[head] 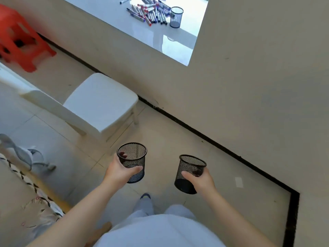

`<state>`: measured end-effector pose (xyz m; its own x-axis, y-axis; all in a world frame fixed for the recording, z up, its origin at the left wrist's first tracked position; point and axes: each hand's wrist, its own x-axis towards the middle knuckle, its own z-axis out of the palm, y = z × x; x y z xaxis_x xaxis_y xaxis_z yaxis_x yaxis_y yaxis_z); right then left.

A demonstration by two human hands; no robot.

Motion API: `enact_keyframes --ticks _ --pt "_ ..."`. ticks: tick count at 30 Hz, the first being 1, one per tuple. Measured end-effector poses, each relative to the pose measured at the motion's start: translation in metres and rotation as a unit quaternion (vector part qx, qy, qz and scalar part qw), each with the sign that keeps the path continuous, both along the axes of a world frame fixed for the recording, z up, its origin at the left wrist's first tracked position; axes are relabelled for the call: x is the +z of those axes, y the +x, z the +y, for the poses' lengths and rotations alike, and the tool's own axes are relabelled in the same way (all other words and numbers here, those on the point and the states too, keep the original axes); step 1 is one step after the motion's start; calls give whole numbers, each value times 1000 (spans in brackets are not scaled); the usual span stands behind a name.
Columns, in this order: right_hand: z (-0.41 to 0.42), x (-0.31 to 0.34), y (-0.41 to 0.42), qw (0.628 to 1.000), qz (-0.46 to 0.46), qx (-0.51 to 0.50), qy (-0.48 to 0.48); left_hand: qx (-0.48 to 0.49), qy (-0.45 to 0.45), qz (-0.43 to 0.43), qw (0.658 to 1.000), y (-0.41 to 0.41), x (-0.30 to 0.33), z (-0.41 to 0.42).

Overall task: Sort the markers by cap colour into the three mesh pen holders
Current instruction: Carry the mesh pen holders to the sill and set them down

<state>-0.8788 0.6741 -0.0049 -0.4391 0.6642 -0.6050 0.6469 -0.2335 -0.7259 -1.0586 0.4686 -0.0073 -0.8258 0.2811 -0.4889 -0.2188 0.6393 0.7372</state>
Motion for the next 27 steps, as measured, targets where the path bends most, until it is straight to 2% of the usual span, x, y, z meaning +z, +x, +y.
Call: enact_keyframes --ticks 10,13,21,27 --pt "96 8 -164 999 35 -20 -11 -23 -3 -1 1000 -154 13 106" --pt "136 7 -215 998 51 -2 -23 -10 -14 11 1000 -194 13 139" --pt "225 19 -347 996 20 78 -33 53 -12 6 998 -290 17 209" --pt "267 29 -431 997 25 70 -14 13 10 5 1000 -374 19 258"
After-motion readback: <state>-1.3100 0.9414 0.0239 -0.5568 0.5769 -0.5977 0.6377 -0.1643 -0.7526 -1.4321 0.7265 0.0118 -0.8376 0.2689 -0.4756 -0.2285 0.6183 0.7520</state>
